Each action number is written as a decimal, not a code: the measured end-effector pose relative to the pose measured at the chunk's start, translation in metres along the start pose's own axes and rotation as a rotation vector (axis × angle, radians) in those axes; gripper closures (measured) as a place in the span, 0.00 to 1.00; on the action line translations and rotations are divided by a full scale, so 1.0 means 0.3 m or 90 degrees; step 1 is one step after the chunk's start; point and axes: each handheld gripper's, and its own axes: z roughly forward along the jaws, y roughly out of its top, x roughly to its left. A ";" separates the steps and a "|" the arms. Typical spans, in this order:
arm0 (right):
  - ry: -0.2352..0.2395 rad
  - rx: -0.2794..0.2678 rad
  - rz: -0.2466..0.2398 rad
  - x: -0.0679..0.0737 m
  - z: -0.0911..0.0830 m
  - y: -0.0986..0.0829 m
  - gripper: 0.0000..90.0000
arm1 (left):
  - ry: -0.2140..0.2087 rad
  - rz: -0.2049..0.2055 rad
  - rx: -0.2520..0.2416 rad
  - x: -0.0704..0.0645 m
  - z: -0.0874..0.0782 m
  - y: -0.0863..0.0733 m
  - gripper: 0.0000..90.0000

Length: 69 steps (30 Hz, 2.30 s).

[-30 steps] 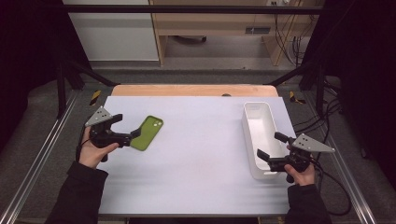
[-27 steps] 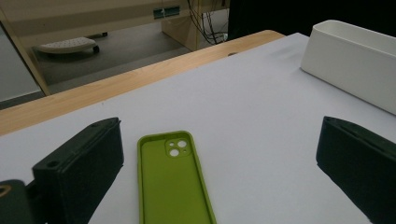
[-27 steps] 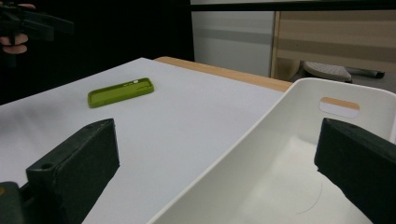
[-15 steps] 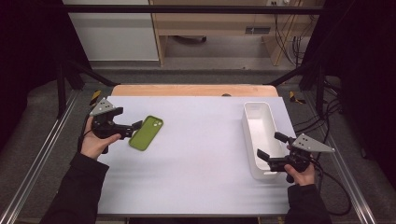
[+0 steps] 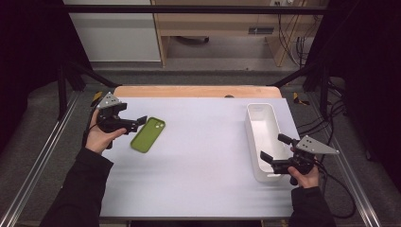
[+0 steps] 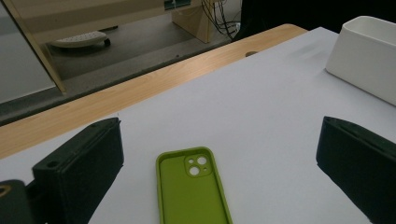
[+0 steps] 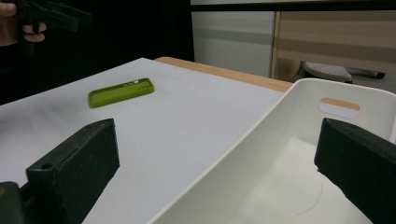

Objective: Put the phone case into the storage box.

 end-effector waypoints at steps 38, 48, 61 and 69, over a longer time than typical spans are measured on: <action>-0.001 0.001 -0.002 -0.001 0.000 0.000 0.00 | 0.038 -0.037 0.054 0.079 0.126 -0.041 0.01; -0.001 0.002 -0.002 -0.001 0.001 -0.001 0.00 | 0.038 -0.045 0.070 0.092 0.146 -0.063 0.02; 0.000 0.002 -0.002 0.000 0.001 0.000 0.00 | 0.047 -0.053 0.107 0.104 0.180 -0.105 0.03; 0.000 0.003 -0.003 0.000 0.001 -0.001 0.00 | 0.045 -0.066 0.126 0.114 0.194 -0.145 0.03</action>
